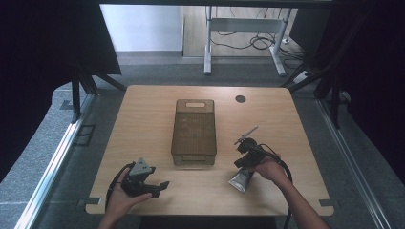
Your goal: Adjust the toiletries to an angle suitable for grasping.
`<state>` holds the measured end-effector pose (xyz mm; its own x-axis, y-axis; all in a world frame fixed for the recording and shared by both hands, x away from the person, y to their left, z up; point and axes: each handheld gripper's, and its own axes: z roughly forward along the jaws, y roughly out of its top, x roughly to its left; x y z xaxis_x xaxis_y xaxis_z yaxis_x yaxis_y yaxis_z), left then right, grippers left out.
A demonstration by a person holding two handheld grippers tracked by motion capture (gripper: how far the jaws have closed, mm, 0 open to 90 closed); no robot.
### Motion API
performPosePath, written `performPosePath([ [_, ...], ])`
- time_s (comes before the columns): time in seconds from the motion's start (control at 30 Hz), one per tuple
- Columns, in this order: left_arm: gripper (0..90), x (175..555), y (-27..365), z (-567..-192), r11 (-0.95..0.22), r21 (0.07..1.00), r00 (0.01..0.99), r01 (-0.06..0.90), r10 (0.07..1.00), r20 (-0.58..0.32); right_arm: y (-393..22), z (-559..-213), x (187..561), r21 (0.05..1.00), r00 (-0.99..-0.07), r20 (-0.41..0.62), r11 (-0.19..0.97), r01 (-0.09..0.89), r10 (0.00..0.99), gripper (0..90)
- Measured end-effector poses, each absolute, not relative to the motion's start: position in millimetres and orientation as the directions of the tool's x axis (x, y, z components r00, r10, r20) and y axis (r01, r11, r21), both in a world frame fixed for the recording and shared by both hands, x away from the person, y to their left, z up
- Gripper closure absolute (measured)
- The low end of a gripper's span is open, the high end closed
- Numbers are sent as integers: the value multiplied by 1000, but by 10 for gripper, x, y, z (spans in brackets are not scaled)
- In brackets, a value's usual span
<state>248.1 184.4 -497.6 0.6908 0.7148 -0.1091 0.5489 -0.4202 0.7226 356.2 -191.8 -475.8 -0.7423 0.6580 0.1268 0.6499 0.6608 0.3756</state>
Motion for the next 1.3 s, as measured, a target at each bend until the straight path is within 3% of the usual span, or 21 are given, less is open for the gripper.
performPosePath([
  [0.63, 226, 2466, 1858, -4964, -419, 726, 690, 544, 716, -104, -1810, -4993, 3503, 326, -750, 161, 683, 654, 642, 900],
  [1.3, 225, 2466, 1862, -4965, -425, 721, 690, 548, 716, -103, -1863, -5008, 3371, 309, -757, 161, 696, 648, 633, 900],
])
